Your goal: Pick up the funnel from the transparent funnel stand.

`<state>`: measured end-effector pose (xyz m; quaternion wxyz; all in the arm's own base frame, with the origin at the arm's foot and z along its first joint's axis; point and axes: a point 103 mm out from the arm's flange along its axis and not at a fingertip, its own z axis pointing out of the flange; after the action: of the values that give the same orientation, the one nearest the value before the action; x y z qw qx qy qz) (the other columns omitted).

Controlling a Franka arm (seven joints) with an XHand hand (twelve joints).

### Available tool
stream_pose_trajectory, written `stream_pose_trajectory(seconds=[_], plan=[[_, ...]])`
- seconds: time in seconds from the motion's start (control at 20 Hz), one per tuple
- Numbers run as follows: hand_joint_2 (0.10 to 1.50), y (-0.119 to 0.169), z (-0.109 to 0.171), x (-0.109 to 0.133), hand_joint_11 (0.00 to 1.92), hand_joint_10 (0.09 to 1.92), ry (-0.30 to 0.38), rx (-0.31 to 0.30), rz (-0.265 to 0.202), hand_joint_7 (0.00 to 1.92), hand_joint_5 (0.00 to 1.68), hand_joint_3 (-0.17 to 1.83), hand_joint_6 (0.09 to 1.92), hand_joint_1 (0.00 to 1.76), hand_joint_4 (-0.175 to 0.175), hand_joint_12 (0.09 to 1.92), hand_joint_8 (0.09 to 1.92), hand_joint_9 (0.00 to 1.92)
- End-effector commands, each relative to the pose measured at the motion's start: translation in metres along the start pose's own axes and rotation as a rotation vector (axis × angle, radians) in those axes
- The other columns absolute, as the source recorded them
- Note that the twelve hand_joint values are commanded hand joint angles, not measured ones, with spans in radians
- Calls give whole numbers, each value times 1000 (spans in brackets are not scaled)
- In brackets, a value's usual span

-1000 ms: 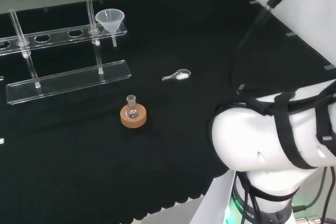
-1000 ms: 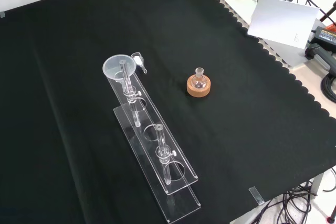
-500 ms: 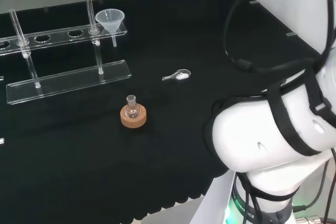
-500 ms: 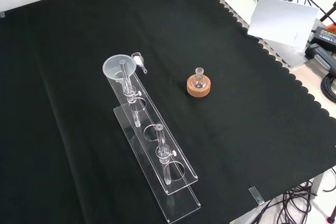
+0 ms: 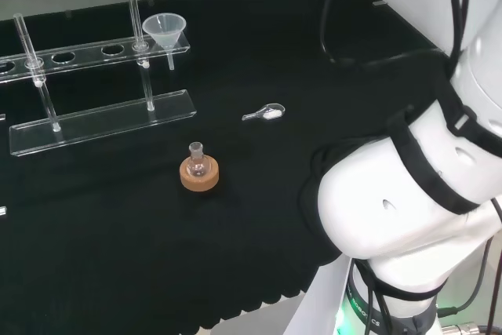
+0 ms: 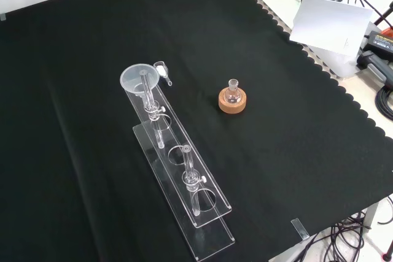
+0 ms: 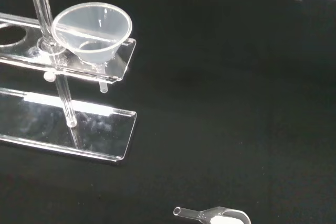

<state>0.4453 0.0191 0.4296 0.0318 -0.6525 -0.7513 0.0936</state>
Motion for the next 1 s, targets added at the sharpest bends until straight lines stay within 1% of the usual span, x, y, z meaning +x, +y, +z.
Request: stream_pose_trajectory(seconds=[0.05,0.15,0.25,0.45,0.6,0.75,1.0], plan=[[593,43,16,14,0,87,-72,86,-54,147,0,38,87,479,-2,869,87,40],[597,51,18,14,0,87,-71,76,-55,179,0,33,87,488,-6,835,109,58],[599,61,20,16,0,87,-78,83,-59,178,0,32,87,495,-6,824,115,63],[603,84,30,21,0,87,-97,125,-71,149,0,31,87,513,-6,813,111,62],[609,101,41,23,0,87,-118,188,-89,124,0,26,87,534,5,769,132,45],[615,118,48,27,0,148,-126,208,-104,81,0,17,87,544,12,709,181,6],[616,145,62,36,0,164,-131,231,-130,52,0,13,87,547,10,678,203,0]])
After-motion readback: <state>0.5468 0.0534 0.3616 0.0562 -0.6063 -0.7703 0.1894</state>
